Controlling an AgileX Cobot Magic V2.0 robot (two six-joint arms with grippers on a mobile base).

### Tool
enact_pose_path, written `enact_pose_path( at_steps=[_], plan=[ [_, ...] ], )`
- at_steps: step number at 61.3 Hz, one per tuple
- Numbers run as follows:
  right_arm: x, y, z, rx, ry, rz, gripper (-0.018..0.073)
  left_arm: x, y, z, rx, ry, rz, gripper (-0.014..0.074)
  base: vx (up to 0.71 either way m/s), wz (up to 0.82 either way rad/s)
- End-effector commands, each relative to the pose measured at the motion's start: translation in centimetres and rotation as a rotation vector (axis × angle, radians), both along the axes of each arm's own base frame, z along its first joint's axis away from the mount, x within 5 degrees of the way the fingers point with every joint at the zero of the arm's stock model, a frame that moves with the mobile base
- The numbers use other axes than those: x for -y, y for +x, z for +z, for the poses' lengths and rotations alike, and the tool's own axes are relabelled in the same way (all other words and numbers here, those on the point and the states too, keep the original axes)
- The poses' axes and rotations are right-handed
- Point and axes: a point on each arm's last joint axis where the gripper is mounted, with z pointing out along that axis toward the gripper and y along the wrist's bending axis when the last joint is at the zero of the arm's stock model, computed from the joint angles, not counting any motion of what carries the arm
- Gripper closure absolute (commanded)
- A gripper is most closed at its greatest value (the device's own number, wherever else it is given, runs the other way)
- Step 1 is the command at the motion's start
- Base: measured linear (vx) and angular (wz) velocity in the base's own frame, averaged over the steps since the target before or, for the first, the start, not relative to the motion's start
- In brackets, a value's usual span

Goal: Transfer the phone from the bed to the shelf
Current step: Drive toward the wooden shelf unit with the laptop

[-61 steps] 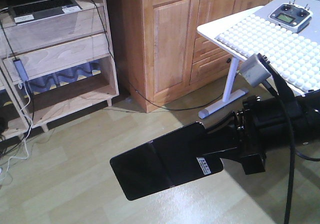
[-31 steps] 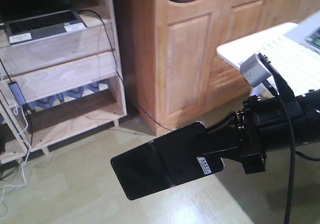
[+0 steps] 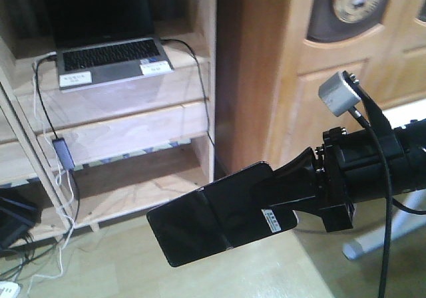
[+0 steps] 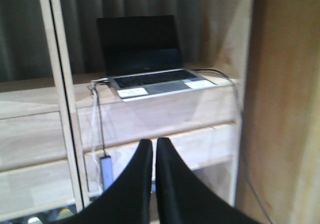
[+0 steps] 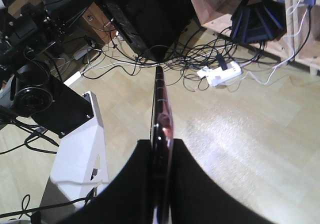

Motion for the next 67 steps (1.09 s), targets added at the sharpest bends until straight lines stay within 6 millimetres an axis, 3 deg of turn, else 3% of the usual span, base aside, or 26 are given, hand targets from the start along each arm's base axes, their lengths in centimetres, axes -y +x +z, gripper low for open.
enact_pose_path(
  at_steps=[1, 67],
  plan=[
    [-0.32, -0.94, 1.89, 0.008, 0.096, 0.052, 0.0561, 0.02, -0.19, 1.53, 0.103, -0.017, -0.004, 0.0595, 0.40, 0.24],
    [-0.32, -0.94, 1.89, 0.007, 0.096, 0.052, 0.0561, 0.02, -0.19, 1.53, 0.103, -0.017, -0.004, 0.0595, 0.34, 0.21]
  ],
)
